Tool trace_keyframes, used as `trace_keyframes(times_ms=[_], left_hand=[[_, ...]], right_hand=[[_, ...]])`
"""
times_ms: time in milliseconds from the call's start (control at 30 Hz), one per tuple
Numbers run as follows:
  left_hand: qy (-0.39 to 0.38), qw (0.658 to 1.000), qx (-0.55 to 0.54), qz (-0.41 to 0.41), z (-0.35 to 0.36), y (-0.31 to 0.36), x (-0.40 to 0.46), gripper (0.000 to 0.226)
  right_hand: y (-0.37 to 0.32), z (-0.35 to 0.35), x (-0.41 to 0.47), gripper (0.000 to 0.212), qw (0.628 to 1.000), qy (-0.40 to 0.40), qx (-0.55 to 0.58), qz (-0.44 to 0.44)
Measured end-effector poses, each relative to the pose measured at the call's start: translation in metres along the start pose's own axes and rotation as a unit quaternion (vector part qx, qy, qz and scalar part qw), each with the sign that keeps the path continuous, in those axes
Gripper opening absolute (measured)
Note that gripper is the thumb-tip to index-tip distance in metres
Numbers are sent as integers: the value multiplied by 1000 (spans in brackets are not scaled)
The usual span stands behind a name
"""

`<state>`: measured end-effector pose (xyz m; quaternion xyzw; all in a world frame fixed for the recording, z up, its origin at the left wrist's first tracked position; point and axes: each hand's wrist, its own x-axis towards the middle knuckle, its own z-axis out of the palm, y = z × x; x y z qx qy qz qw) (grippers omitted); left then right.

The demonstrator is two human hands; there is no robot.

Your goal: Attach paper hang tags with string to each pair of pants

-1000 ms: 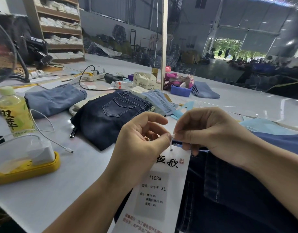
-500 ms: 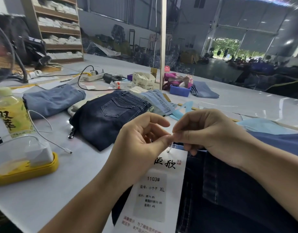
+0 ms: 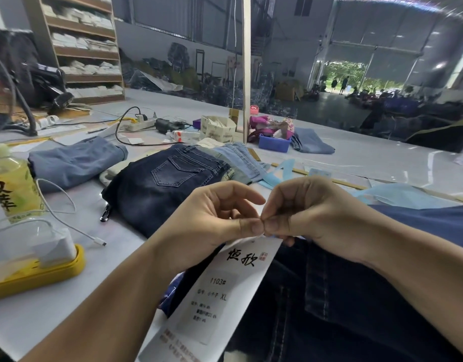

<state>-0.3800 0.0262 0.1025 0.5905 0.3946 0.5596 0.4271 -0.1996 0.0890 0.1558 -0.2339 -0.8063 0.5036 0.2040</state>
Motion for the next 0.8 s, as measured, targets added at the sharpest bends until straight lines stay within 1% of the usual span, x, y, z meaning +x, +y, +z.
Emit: trace_keyframes(times_ms=[100,200,267,333,433,500,533,567,600,633,667,700,733,767,800], left_hand=[[-4,1000,8,-5,-1,-2,0,28],[4,998,55,-20,2,-4,0,25],[17,992,122,-21,6,-4,0,18],[28,982,186,-14,11,-3,-2,11],[50,958,282,-13,23,4,-4,9],[77,933,350,17,34,13,-6,8],[72,920,383,42,40,18,-7,8],[55,906,415,66,45,24,-9,10],[27,888,453,76,50,30,-12,20],[-8,866,493,76,54,33,-15,32],[-32,837,538,89,59,36,-19,42],[-33,800,586,124,65,37,-24,45],[-23,764,623,165,70,35,-30,44],[-3,740,640,206,79,35,-35,40],[10,727,648,229,88,33,-38,34]], right_hand=[[0,1,1,23,999,5,-32,18],[1,1,2,22,992,31,-112,40],[2,4,-1,19,976,60,-207,37],[-1,7,-8,13,951,78,-299,10],[-6,5,-25,11,916,61,-396,-16],[-10,-4,-43,13,901,46,-432,-2],[-13,-11,-55,17,898,42,-438,15],[-17,-18,-67,20,896,39,-442,32],[-20,-26,-81,23,893,38,-447,39],[-21,-35,-95,26,889,31,-454,47],[-21,-41,-110,28,887,28,-460,43],[-22,-46,-123,31,886,24,-460,47],[-22,-50,-135,31,888,26,-457,43],[-21,-53,-147,30,893,25,-447,50],[-21,-54,-157,29,897,27,-436,60]])
